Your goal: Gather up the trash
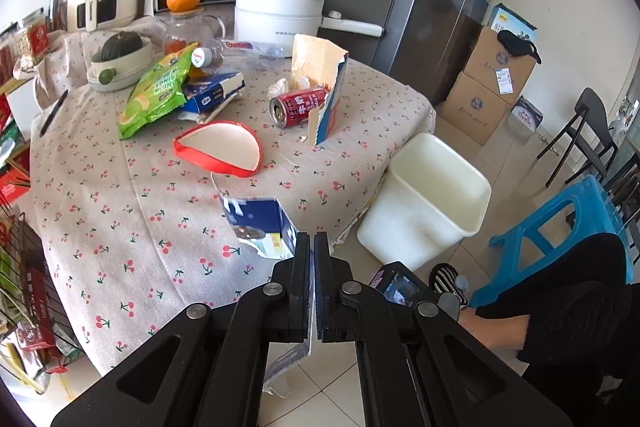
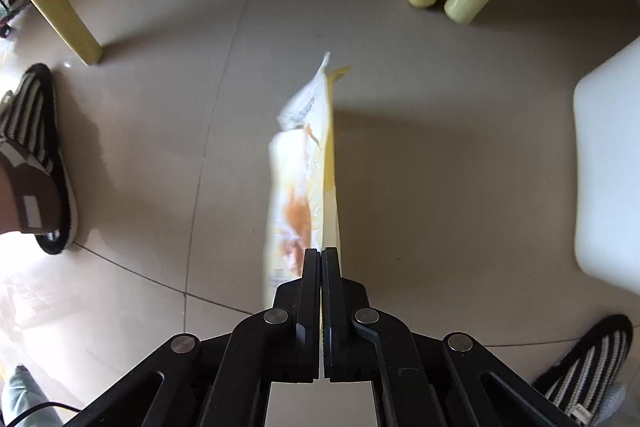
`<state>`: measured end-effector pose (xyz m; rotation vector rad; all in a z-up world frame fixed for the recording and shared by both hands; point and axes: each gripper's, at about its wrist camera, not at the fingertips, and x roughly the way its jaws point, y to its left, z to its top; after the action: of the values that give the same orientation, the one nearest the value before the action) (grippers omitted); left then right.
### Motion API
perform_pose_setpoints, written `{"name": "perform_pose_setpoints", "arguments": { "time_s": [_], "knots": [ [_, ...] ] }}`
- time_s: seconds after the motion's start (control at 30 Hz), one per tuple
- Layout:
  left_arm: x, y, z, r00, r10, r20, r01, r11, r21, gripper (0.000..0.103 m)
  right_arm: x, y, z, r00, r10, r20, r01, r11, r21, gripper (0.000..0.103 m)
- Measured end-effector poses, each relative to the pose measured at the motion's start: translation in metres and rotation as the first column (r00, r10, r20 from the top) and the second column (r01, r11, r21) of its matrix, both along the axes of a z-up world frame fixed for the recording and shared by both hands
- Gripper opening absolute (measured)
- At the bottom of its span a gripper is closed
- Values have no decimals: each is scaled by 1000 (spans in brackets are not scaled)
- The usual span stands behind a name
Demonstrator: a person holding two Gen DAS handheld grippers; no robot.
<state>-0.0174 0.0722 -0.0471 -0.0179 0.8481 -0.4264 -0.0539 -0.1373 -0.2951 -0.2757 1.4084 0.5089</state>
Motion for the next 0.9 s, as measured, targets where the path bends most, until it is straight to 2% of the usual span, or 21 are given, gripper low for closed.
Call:
{"name": "perform_pose_setpoints", "arguments": {
  "time_s": [0.17,0.2,0.23,0.33,0.4,0.47,0.57,0.6,0.7,0.73,0.87,0.9],
  "knots": [
    [1,-14,16,999,-20,44,20,1000,1,0,0,-18,73,997,17,78,-18,1000,17,0],
    [2,-17,18,998,-26,50,25,1000,3,0,-19,-16,75,996,16,93,-18,1000,19,0],
    [4,-20,20,998,-29,54,29,1000,5,0,-22,-18,87,994,12,107,-15,1000,20,0],
    [7,-23,17,998,-44,37,44,999,2,0,-20,-22,111,990,-15,138,10,999,38,0],
    [5,-24,4,998,-53,-16,53,999,-5,1,-22,-33,128,986,-26,163,19,999,47,0],
    [1,-26,-23,993,-66,-101,65,998,-11,3,-23,-41,139,984,-40,173,31,998,54,0],
    [-8,-27,-83,971,-34,-236,48,997,56,5,-24,-52,142,983,-64,173,52,996,73,0],
    [-10,-25,-104,958,-13,-286,35,997,72,6,-26,-51,135,983,-74,171,60,995,81,0],
    [-12,-25,-167,905,43,-424,15,991,132,17,-22,-52,115,986,-104,127,93,992,90,0],
    [-11,-29,-185,892,54,-450,21,987,160,22,-21,-52,110,988,-103,118,93,992,87,0],
    [-17,-56,-245,865,64,-497,78,963,260,40,-21,-49,97,991,-93,98,85,993,79,0],
    [-18,-62,-259,854,63,-516,90,960,265,40,-21,-50,95,991,-95,93,88,993,83,0]
  ]
}}
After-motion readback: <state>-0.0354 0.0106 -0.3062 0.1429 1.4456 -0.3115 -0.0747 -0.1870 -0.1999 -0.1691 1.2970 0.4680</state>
